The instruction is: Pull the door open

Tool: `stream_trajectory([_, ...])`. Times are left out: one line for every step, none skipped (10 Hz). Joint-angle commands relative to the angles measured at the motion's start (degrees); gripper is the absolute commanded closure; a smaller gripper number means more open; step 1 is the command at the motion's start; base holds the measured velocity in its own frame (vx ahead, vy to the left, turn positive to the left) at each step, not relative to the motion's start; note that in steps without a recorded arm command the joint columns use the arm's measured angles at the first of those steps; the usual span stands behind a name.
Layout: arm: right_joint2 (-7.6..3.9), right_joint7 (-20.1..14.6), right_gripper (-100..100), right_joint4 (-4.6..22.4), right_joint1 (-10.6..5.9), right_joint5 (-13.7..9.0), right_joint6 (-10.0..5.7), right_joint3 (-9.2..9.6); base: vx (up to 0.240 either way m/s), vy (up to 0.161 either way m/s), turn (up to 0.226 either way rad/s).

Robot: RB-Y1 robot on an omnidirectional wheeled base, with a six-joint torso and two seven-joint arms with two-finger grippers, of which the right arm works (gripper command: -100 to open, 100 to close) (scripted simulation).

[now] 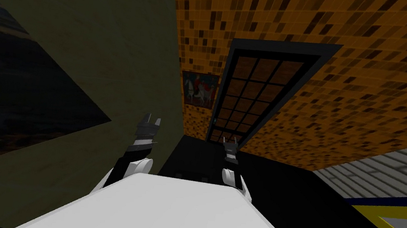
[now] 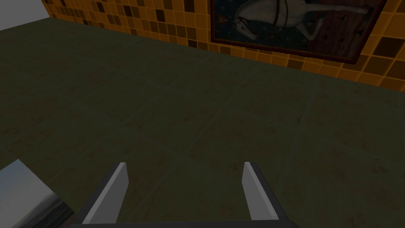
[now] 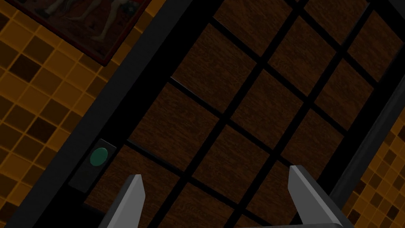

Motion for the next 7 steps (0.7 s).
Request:
stream_trajectory([0.02,-2.06,-100,2.35,-0.71,-0.55,-0.42,0.19,0.107,0.004,0.069])
stream_trajectory([-0.11,-3.38,-100,3.86,-1.17,-0.94,-0.75,0.22,0.111,0.010,0.049])
stream_trajectory([-0.25,-4.70,-100,5.38,-1.63,-1.33,-1.08,0.25,0.109,0.014,0.054])
stream_trajectory([-0.39,-6.02,-100,6.89,-2.08,-1.73,-1.41,0.28,0.102,0.008,0.052])
stream_trajectory([-0.52,-7.34,-100,8.40,-2.54,-2.12,-1.74,0.31,0.102,0.008,0.055])
stream_trajectory([-0.65,-8.63,-100,9.88,-2.98,-2.50,-2.06,0.34,0.104,0.005,0.057])
stream_trajectory([-0.77,-9.92,-100,11.35,-3.43,-2.88,-2.38,0.37,0.104,0.004,0.050])
